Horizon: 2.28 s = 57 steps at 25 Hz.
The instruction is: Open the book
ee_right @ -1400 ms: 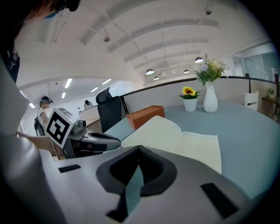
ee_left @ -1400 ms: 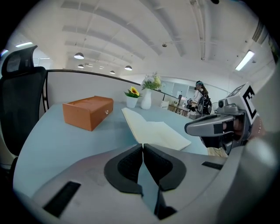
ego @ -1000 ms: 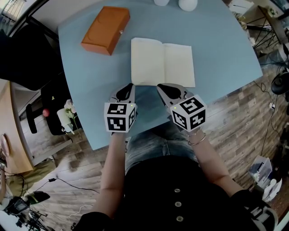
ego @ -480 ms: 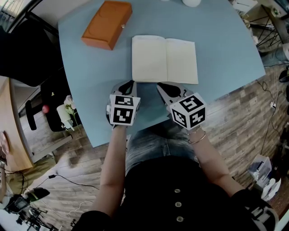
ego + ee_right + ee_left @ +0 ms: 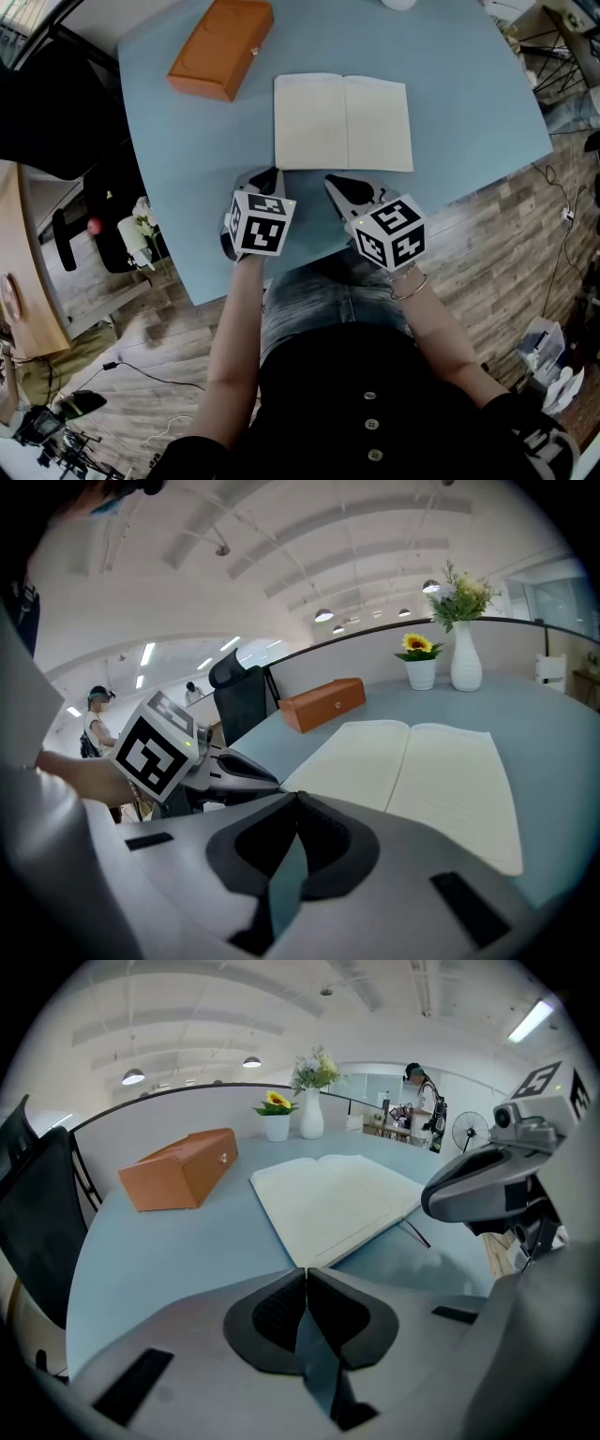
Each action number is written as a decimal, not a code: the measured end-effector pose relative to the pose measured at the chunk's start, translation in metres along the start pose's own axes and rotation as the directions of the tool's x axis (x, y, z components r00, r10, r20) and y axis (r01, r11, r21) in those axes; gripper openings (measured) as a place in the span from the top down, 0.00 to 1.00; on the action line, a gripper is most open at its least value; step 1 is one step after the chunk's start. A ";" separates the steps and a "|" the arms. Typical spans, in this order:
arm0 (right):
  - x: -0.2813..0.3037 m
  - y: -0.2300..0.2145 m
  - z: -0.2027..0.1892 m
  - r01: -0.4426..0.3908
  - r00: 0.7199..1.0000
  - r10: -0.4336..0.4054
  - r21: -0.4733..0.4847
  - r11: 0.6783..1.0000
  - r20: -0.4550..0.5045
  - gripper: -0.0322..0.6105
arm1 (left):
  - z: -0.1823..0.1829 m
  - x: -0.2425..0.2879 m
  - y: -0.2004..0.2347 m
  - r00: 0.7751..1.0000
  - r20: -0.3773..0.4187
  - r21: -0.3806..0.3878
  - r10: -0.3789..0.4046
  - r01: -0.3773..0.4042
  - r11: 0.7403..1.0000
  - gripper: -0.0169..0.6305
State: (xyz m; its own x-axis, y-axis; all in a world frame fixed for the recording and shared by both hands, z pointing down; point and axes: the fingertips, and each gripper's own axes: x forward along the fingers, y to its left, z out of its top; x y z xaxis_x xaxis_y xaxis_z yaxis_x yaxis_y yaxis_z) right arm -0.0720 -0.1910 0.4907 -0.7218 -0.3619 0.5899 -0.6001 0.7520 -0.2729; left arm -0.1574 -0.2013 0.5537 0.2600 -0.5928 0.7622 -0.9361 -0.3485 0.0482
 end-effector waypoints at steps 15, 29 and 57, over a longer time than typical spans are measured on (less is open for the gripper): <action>-0.002 -0.009 0.004 0.013 1.000 -0.013 0.006 1.000 0.006 0.95 | -0.001 -0.001 0.001 1.000 0.009 -0.024 -0.010 0.010 1.000 0.94; -0.016 -0.013 0.012 0.044 0.998 -0.044 0.004 0.999 0.041 0.95 | 0.020 -0.019 0.001 0.994 0.109 -0.071 -0.024 0.032 0.997 0.94; -0.069 -0.019 0.060 0.141 0.971 -0.130 -0.042 0.989 0.199 0.95 | 0.087 -0.065 -0.037 0.936 0.319 -0.018 -0.152 0.166 0.986 0.95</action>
State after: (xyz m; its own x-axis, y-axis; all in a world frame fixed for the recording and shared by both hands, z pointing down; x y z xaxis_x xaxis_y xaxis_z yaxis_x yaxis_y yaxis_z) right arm -0.0318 -0.2132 0.4099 -0.6915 -0.5590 0.4575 -0.6809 0.7159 -0.1544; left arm -0.1185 -0.2132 0.4459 0.4608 -0.7332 0.5001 -0.8841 -0.4287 0.1860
